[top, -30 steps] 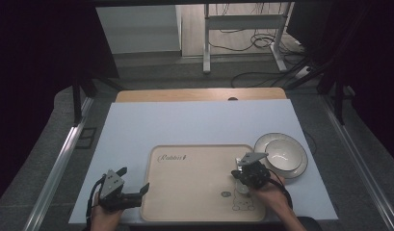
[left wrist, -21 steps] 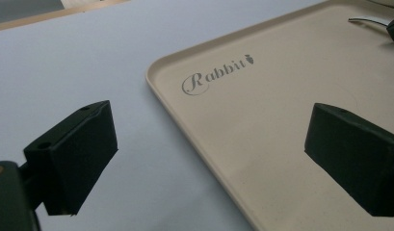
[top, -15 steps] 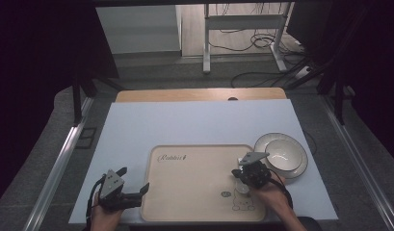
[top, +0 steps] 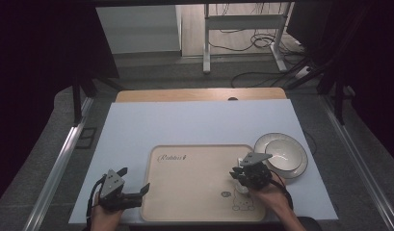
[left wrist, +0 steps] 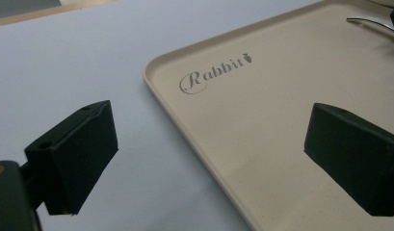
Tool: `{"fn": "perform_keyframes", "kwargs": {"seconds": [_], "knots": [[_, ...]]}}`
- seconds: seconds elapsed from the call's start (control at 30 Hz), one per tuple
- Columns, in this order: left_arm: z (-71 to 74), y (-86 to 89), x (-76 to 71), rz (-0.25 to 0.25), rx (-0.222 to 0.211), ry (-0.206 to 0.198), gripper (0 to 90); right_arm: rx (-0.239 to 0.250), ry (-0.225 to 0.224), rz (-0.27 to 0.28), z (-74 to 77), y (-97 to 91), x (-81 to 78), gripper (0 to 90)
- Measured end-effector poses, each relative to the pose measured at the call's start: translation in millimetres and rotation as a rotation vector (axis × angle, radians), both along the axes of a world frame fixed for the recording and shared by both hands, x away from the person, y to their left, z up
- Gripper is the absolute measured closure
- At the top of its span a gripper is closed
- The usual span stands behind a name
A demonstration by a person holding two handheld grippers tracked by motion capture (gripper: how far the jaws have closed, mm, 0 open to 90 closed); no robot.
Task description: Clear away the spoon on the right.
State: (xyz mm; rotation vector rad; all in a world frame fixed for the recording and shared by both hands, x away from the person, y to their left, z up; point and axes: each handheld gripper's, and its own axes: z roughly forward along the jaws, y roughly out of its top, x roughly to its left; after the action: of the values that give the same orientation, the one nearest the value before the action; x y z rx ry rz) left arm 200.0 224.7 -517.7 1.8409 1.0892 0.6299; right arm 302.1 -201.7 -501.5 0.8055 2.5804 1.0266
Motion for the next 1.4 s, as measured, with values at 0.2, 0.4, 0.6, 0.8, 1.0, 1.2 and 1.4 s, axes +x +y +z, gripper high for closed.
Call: {"fn": "perform_keyframes", "kwargs": {"seconds": [0.2, 0.4, 0.6, 0.8, 1.0, 1.2, 1.4], "knots": [[0.3, 0.3, -0.1, -0.001, -0.003, 0.002, 4.6, 0.014, -0.014, 0.0, 3.0, -0.6, -2.8, 69.1], [0.5, 0.5, -0.2, 0.001, -0.006, 0.002, 4.6, 0.021, -0.029, -0.01, 6.1, -2.9, -4.7, 61.5], [0.6, 0.9, -0.2, 0.002, -0.007, 0.003, 4.7, 0.027, -0.036, -0.021, 8.0, -5.6, -6.0, 55.0], [0.6, 1.3, -0.2, 0.003, -0.011, 0.005, 4.7, 0.045, -0.043, -0.037, 11.1, -9.2, -8.2, 46.4], [0.9, 1.8, -0.4, 0.003, -0.019, 0.006, 4.7, 0.07, -0.059, -0.049, 13.0, -11.0, -10.4, 36.4], [0.9, 2.0, -0.3, 0.003, -0.021, 0.008, 4.7, 0.109, -0.073, -0.053, 14.9, -11.3, -14.5, 20.7], [1.1, 1.7, -0.4, 0.001, -0.022, 0.007, 4.7, 0.112, -0.075, -0.057, 11.7, -11.5, -18.6, 11.0]]}}
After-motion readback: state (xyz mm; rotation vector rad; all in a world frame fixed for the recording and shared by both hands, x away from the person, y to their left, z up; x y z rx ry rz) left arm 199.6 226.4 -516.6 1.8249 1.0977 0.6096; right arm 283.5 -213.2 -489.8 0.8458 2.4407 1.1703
